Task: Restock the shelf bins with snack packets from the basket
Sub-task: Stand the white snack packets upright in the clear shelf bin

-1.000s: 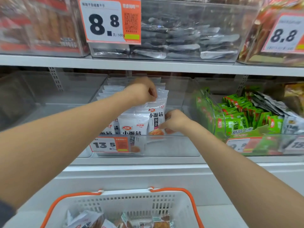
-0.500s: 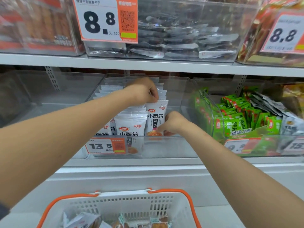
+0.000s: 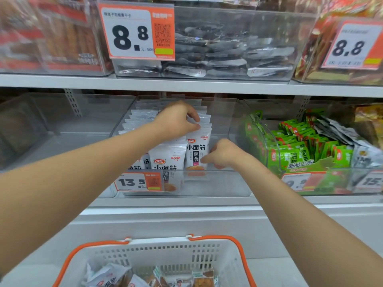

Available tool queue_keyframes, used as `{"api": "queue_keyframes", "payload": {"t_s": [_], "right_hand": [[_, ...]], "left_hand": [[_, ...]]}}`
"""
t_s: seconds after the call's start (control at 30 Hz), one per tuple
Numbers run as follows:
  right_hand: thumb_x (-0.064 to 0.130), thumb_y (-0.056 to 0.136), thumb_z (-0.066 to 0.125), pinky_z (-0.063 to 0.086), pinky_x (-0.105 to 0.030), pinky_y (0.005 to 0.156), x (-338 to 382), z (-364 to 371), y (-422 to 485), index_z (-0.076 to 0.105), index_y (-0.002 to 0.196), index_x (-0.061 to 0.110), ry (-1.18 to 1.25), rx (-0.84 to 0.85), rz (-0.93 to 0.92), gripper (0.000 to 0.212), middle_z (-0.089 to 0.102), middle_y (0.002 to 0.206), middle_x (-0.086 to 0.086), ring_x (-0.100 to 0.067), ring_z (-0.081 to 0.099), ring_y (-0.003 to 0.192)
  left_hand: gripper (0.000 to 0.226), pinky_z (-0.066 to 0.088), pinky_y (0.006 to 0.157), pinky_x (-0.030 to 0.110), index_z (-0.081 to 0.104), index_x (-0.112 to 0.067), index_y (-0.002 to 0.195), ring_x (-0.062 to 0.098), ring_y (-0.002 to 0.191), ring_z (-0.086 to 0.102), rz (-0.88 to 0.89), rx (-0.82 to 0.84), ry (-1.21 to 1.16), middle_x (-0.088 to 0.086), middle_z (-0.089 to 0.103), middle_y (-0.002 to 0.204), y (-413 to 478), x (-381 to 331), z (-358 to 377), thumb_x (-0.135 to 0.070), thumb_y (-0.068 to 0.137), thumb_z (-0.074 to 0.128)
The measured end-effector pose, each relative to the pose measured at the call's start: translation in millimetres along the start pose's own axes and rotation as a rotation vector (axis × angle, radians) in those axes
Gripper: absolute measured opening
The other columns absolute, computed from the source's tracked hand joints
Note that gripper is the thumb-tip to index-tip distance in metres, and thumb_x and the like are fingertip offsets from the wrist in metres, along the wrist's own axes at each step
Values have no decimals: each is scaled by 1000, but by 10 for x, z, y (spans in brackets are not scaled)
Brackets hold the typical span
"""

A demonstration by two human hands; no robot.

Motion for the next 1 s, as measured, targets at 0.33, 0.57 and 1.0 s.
{"api": "queue_keyframes", "payload": {"t_s": [0.33,0.57,1.0], "right_hand": [[17,81,66,42,-31,69,507,-217,-1325,64,85,15,79,-769,-608,5,55,80,8,-16,51,78],[15,84,59,41,-31,62,336,1033,-1581,66,89,15,-38,-367,-558,8,60,78,5,-16,54,70],[14,91,62,40,-42,107,-1301,3510,-1283,21,153,11,-645,553,-123,74,23,157,-16,-33,32,140]], "left_hand": [[9,47,71,34,66,-30,93,10,80,55,97,-253,-16,-12,61,80,-1182,-474,-264,-29,87,60],[12,53,75,35,70,-24,94,13,80,62,-158,130,-129,-10,66,84,-2215,262,330,-33,89,62],[20,49,78,28,69,-27,87,12,86,60,-426,674,61,-5,69,100,-3235,1510,1398,-11,85,57]]}}
Point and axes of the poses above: each hand's wrist, its own y-axis towards the middle knuckle, its own z-axis out of the palm, x = y × z, the point moved 10 cm from there along y, towards the middle knuckle
